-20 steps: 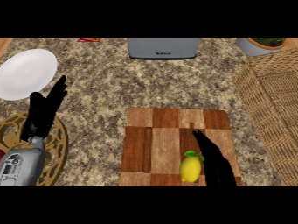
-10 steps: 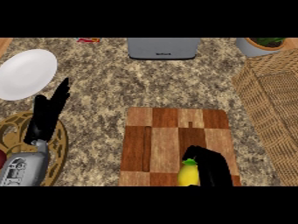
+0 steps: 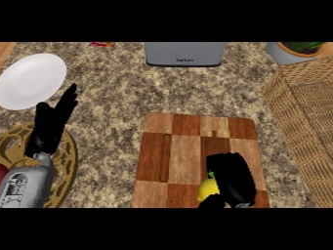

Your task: Pick the lemon from the cutting board and place it in the basket

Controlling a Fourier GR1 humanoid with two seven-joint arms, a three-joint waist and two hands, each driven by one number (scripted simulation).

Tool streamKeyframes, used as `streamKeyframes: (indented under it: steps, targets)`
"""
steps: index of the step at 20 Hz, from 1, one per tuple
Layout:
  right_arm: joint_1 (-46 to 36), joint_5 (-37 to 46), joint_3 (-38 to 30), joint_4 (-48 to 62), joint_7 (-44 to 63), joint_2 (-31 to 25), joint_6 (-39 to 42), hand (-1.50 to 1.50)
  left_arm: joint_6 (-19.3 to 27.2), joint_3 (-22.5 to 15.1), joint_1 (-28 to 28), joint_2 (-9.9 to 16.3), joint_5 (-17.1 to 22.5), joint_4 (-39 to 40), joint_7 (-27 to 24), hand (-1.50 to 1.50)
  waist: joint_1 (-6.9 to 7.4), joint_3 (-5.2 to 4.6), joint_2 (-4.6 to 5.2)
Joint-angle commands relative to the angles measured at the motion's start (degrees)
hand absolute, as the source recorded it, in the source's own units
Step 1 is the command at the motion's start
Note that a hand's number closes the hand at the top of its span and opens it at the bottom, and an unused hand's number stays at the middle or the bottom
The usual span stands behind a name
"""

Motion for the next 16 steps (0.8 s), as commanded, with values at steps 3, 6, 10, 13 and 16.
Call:
streamKeyframes:
  steps: [3,6,10,13,16]
  targets:
    - [-5.0,3.9,-0.6,-2.5,-2.1,-2.8,5.2,1.50,-0.9,0.4,1.7,0.5,0.6,-3.3,2.5,0.00,-0.46,0.31,0.13]
    - [-3.3,-3.7,-2.6,-8.7,0.3,4.6,5.3,1.50,-0.4,0.0,4.1,0.3,-0.3,-2.7,-1.9,0.00,-0.54,0.30,0.06]
    - [1.3,-8.5,-3.1,-24.4,1.6,5.1,7.3,1.50,0.9,0.1,2.4,-0.5,-1.0,-0.6,-0.7,0.00,-1.73,0.29,-0.20]
    - [-1.2,-13.6,-5.2,-29.0,4.9,9.6,3.9,1.50,-0.5,1.1,1.5,0.3,0.5,0.1,-1.1,0.00,-1.50,0.30,-0.04]
    - [-4.4,-15.9,-6.5,-38.7,12.4,9.7,6.8,1.50,1.9,-0.4,-0.2,-1.3,-1.8,-0.4,1.8,0.00,-1.50,0.29,-0.06]
